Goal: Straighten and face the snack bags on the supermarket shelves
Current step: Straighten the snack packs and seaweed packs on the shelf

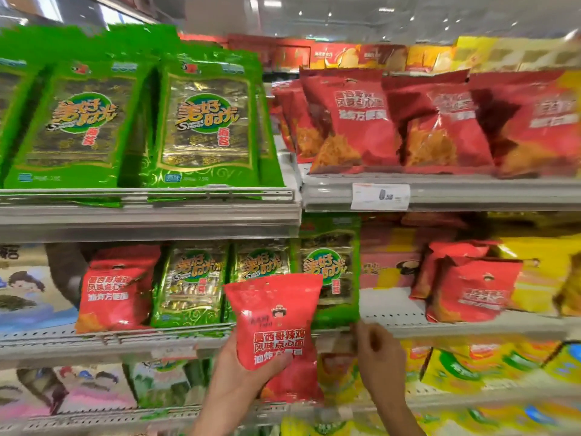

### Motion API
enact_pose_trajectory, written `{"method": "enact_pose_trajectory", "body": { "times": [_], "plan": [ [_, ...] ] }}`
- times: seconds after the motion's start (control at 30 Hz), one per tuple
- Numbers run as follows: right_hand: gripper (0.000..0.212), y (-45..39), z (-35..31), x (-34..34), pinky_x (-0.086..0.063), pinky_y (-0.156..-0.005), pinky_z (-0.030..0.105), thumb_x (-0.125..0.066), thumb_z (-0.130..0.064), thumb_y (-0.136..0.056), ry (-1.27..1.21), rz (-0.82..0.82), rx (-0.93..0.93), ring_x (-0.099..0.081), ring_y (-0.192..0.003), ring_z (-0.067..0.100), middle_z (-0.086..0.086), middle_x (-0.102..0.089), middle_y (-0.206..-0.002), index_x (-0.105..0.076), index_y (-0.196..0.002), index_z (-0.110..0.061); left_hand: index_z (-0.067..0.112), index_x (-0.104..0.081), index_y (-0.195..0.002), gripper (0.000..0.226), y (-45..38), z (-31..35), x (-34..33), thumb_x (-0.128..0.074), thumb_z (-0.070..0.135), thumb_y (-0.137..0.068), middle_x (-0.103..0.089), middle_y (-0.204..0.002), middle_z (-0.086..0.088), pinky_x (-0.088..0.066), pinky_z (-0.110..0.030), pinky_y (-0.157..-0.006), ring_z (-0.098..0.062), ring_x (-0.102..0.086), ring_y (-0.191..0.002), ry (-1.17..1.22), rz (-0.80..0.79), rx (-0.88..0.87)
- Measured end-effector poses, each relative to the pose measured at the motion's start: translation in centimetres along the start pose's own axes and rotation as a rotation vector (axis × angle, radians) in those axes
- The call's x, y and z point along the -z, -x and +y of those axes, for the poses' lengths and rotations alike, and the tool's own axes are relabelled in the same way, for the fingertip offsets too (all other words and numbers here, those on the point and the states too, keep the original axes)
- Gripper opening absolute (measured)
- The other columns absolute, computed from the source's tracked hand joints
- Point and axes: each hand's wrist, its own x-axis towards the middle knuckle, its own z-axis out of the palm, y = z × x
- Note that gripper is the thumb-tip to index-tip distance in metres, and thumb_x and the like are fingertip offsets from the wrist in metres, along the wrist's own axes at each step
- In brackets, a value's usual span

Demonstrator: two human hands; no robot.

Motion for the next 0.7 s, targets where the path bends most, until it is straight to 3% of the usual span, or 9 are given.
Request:
{"method": "enact_pose_trajectory", "body": {
  "times": [0.07,0.13,0.23,0.33,0.43,0.5,0.6,0.7],
  "plan": [
    [0.030,-2.1,3.3,3.1,-0.049,-0.066,0.037,-0.060,-0.029,-0.101,-0.042,0.009,-0.130,-0.069,-0.072,0.028,0.009,-0.072,-0.068,-0.074,-0.076,-0.018,0.019,-0.068,-0.108,0.058,-0.7,0.7,-5.1,-0.096,0.024,-0.057,-0.078,-0.090,0.009,-0.051,-0.013,-0.065,-0.006,-0.073,-0.082,-0.027,-0.007,-0.012],
    [0.041,-4.4,6.1,5.9,-0.049,-0.071,0.039,-0.054,-0.039,-0.102,-0.059,0.005,-0.247,-0.069,-0.081,0.032,0.016,-0.074,-0.079,-0.077,-0.083,-0.011,0.023,-0.068,-0.108,0.067,-1.4,1.8,-10.1,-0.096,0.037,-0.049,-0.077,-0.089,0.013,-0.052,-0.017,-0.065,-0.004,-0.072,-0.081,-0.048,0.027,-0.035],
    [0.058,-7.4,9.0,9.2,-0.047,-0.068,0.039,-0.052,-0.050,-0.100,-0.128,-0.046,-0.316,-0.064,-0.073,0.030,0.020,-0.070,-0.072,-0.072,-0.073,-0.002,0.034,-0.059,-0.115,0.076,-2.8,3.4,-16.9,-0.089,0.050,-0.047,-0.074,-0.095,0.021,-0.055,-0.027,-0.072,-0.001,-0.071,-0.086,-0.052,0.109,-0.091],
    [0.056,-8.9,10.3,10.8,-0.050,-0.070,0.037,-0.055,-0.055,-0.096,-0.204,-0.165,-0.304,-0.067,-0.071,0.022,0.012,-0.072,-0.070,-0.074,-0.076,-0.006,0.039,-0.054,-0.110,0.067,-4.5,4.5,-22.2,-0.089,0.042,-0.053,-0.073,-0.095,0.018,-0.057,-0.032,-0.076,-0.002,-0.070,-0.087,-0.059,0.169,-0.124],
    [0.052,-9.3,10.8,11.0,-0.052,-0.066,0.033,-0.056,-0.052,-0.096,-0.272,-0.269,-0.314,-0.068,-0.060,0.011,0.004,-0.073,-0.064,-0.074,-0.078,-0.007,0.025,-0.053,-0.115,0.066,-6.5,4.8,-25.5,-0.093,0.024,-0.062,-0.071,-0.101,0.010,-0.053,-0.029,-0.080,-0.011,-0.069,-0.092,-0.116,0.254,-0.157],
    [0.053,-9.5,10.9,11.0,-0.055,-0.062,0.032,-0.057,-0.049,-0.097,-0.324,-0.289,-0.319,-0.067,-0.055,0.012,0.007,-0.071,-0.061,-0.070,-0.074,-0.003,0.020,-0.050,-0.116,0.065,-7.7,4.7,-26.5,-0.091,0.017,-0.065,-0.069,-0.103,0.005,-0.049,-0.027,-0.077,-0.015,-0.066,-0.093,-0.181,0.290,-0.153],
    [0.052,-9.9,11.1,11.2,-0.053,-0.055,0.026,-0.059,-0.045,-0.097,-0.373,-0.310,-0.330,-0.067,-0.052,0.015,0.011,-0.070,-0.060,-0.066,-0.071,0.000,0.021,-0.047,-0.108,0.057,-9.4,3.7,-27.2,-0.087,0.010,-0.069,-0.068,-0.101,0.003,-0.048,-0.029,-0.079,-0.019,-0.065,-0.095,-0.217,0.275,-0.111],
    [0.053,-10.3,11.3,11.4,-0.054,-0.057,0.030,-0.059,-0.045,-0.097,-0.386,-0.363,-0.338,-0.068,-0.055,0.016,0.011,-0.071,-0.063,-0.066,-0.082,0.005,0.017,-0.045,-0.111,0.055,-10.9,2.4,-27.2,-0.084,0.005,-0.075,-0.069,-0.106,-0.002,-0.050,-0.029,-0.088,-0.022,-0.066,-0.099,-0.117,0.191,-0.010]
  ]
}}
